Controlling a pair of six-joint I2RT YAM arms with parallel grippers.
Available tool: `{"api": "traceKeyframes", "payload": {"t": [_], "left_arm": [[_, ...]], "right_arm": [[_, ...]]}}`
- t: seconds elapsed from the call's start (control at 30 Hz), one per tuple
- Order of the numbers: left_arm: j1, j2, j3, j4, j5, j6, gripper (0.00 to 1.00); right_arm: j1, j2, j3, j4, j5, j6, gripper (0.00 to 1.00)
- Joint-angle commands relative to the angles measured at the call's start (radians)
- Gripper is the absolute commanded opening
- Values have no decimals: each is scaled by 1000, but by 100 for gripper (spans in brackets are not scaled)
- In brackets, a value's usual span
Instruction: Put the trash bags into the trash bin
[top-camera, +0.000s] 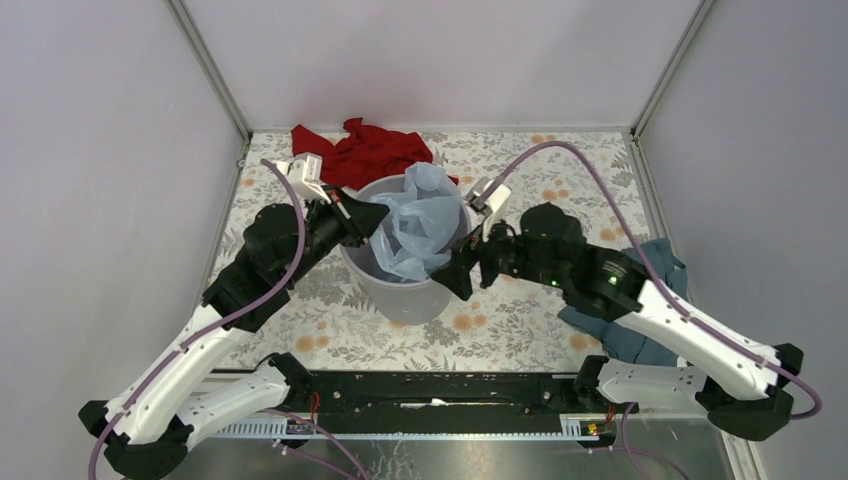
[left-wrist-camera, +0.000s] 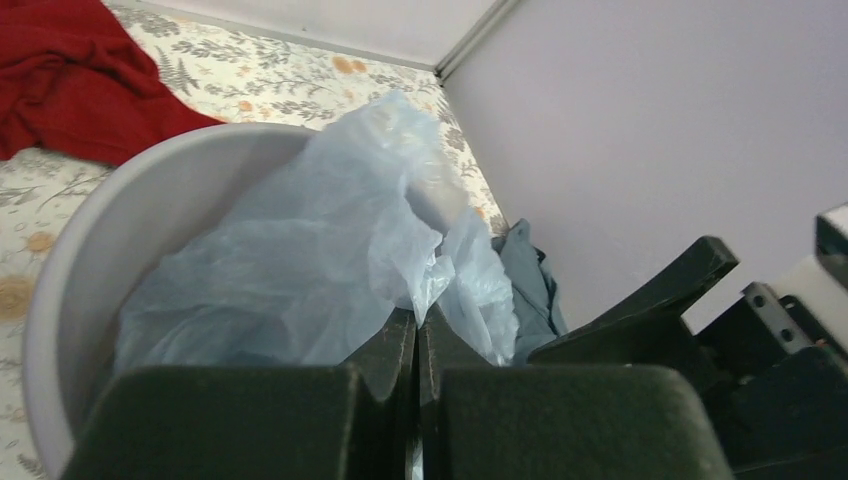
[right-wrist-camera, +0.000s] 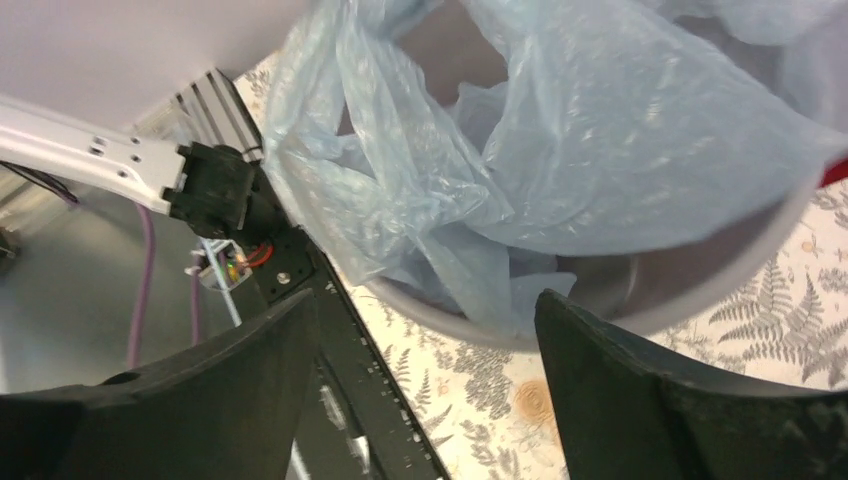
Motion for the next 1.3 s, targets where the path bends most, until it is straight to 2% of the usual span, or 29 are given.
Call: {"api": "traceKeyframes", "payload": {"t": [0.0,0.13,0.23,0.33,0.4,0.63,0.7,0.83,0.97,1.0,1.1,1.13,1.2,1.27], "left_arm": [[7,5,-12,123,81,-11,0],[8,26,-5,146,147,-13,0],[8,25,-25,176,177,-35,0],[11,28,-39,195,202,-60,0],[12,30,-49,211,220,-74,0],[19,31,-69,239,255,-103,0],[22,32,-72,241,262,-106,0],[29,35,-72,242,281,-108,0],[40,40,-69,238,291,-97,0],[46,40,-55,222,285,-90,0],[66,24,-18,159,245,-47,0],[71,20,2,123,213,-28,0],[75,6,34,45,135,7,0],[77,-12,44,-16,41,19,0]], "right_arm": [[1,-68,112,-161,40,142,90],[1,-72,198,-162,119,228,99],[1,-12,276,-154,124,307,99],[1,63,317,-98,30,371,95],[1,88,295,-17,-12,406,88],[1,136,176,224,5,436,47],[1,139,157,244,44,426,45],[1,127,92,311,107,408,49],[1,121,9,475,57,419,48],[0,122,-8,503,44,417,43],[0,103,-33,511,43,387,14],[1,87,-32,482,61,372,8],[1,37,-46,417,132,335,0],[1,-24,-69,334,199,302,0]]}}
